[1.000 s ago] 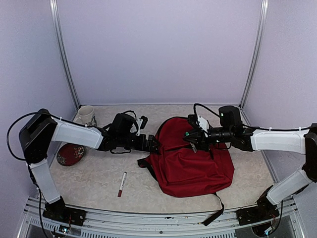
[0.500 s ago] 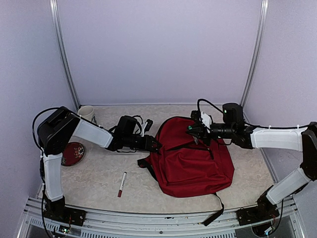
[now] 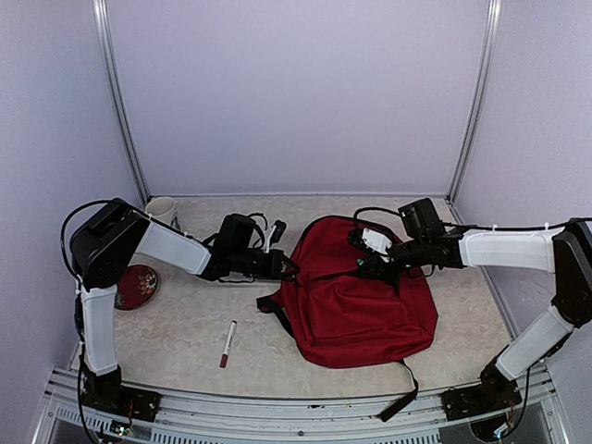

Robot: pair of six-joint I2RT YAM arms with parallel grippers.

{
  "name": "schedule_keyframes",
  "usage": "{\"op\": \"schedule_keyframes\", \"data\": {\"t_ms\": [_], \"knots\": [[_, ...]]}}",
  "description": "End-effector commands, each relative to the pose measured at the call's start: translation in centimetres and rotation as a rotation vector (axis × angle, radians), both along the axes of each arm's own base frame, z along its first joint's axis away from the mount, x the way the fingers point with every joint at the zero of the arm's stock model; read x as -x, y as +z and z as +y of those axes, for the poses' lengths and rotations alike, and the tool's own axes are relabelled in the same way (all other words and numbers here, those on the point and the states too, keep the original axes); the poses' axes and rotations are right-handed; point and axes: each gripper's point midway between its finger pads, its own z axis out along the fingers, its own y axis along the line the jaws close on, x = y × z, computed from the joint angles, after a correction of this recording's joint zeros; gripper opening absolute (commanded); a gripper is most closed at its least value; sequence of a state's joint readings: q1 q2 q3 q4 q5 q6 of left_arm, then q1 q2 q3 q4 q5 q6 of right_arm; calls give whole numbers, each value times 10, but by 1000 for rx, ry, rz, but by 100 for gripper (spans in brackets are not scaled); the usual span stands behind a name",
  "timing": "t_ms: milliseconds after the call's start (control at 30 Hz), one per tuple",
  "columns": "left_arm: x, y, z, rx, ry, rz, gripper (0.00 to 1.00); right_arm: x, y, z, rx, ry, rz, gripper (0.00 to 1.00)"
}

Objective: Pack the student bag
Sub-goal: Place the pen in the lower front pocket of the bag.

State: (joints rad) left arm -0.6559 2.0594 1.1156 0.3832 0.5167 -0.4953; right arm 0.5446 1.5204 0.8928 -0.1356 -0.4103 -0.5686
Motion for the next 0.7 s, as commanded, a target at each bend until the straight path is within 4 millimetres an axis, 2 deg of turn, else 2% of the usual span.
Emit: {"op": "schedule_keyframes", "data": {"t_ms": [0, 67, 133, 167, 267, 367, 433, 533, 600, 667], "knots": [[-12, 21, -3, 14, 0, -78, 0, 12, -28, -16, 198, -38, 115, 9], [-13, 23, -2, 13, 4, -83, 0, 11, -23, -11, 202, -41, 118, 29], [-13, 26, -2, 12, 8, -93, 0, 8, -9, -1, 169, -34, 105, 40], [-14, 27, -1, 10, 12, -95, 5, 6, 0, 4, 147, -35, 88, 43], [-17, 35, 5, -19, 41, -110, 44, -6, 35, 15, 55, -72, 16, 49], [-27, 54, 25, -108, 147, -164, 67, -8, 79, 24, -83, -81, -50, 52], [-28, 70, 41, -182, 210, -202, 77, -5, 104, 26, -169, -93, -80, 53], [-12, 83, 68, -368, 261, -273, 85, -6, 131, 19, -254, -161, -119, 53], [7, 74, 91, -553, 283, -260, 83, -12, 139, 8, -277, -247, -142, 53], [40, 50, 118, -727, 291, -169, 79, -18, 135, -4, -268, -336, -142, 52]]}}
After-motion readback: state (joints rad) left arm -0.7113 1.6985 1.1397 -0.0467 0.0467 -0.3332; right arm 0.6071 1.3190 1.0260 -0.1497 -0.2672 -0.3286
